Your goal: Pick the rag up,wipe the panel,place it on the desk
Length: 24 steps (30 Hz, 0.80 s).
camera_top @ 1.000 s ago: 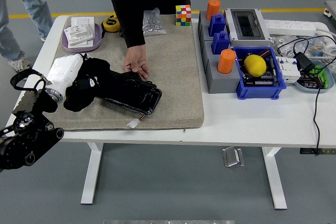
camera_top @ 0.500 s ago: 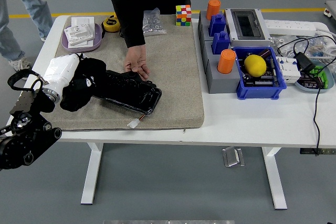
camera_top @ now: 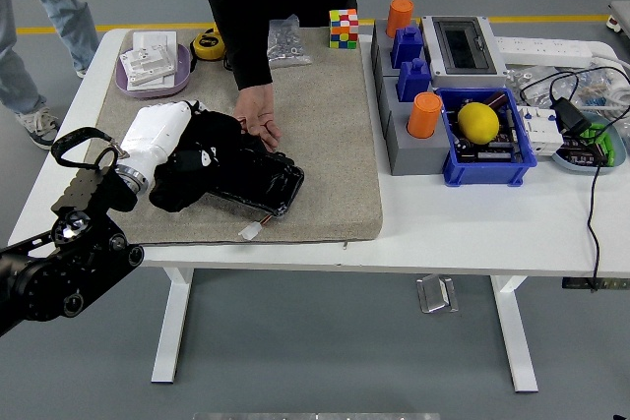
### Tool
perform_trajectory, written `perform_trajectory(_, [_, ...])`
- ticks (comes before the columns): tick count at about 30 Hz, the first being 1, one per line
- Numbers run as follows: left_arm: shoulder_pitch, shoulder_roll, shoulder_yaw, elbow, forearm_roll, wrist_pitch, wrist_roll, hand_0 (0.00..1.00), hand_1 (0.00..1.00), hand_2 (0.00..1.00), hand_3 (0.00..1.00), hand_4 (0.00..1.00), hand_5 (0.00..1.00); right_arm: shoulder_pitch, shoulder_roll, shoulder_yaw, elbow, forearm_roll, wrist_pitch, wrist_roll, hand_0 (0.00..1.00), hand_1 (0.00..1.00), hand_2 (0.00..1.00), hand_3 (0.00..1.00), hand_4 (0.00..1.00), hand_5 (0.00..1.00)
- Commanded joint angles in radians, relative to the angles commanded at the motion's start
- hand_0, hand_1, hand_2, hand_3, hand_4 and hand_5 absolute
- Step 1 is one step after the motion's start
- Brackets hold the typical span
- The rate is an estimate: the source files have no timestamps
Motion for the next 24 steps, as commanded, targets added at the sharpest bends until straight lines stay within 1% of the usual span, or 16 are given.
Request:
perform_trajectory(8, [-0.01, -0.004, 0.072, -0.039, -0.018, -0.007, 0.007, 0.209, 0.203, 0.492, 0.377, 0.309, 0.002, -0.001, 0.0, -0.001, 0.0, 0.001, -0.001, 0.001, 0.718, 0.608, 0.666, 0.58, 0.975, 0.536])
perform_trajectory(10, [-0.014, -0.004, 0.091, -0.058, -0.022, -0.009, 0.01, 0.209, 0.203, 0.492, 0.377, 0.309, 0.002, -0.001, -0.001, -0.002, 0.0, 0.001, -0.001, 0.001, 0.718, 0.608, 0.666, 0.58, 0.975, 0.536])
perform_trajectory(15, [-0.021, -0.011, 0.112, -0.074, -0.029, -0.01, 0.013, 0.209, 0.202, 0.492, 0.377, 0.31, 0.002, 0.0, -0.001, -0.004, 0.001, 0.002, -0.001, 0.001, 0.718, 0.608, 0.666, 0.581, 0.975, 0.536])
perform_trajectory(19, [-0.031, -0.013, 0.147, -0.086, -0.037, -0.013, 0.016, 0.209, 0.203, 0.493, 0.379, 0.31, 0.002, 0.001, -0.001, -0.006, 0.002, 0.002, -0.001, 0.001, 0.718, 0.608, 0.666, 0.58, 0.976, 0.536])
perform_trajectory(24, [-0.035, -0.019, 0.166, -0.112, -0.034, -0.016, 0.021, 0.209, 0.202, 0.494, 0.381, 0.309, 0.002, 0.0, -0.003, -0.008, 0.0, 0.004, 0.0, 0.0, 0.718, 0.608, 0.666, 0.58, 0.976, 0.536])
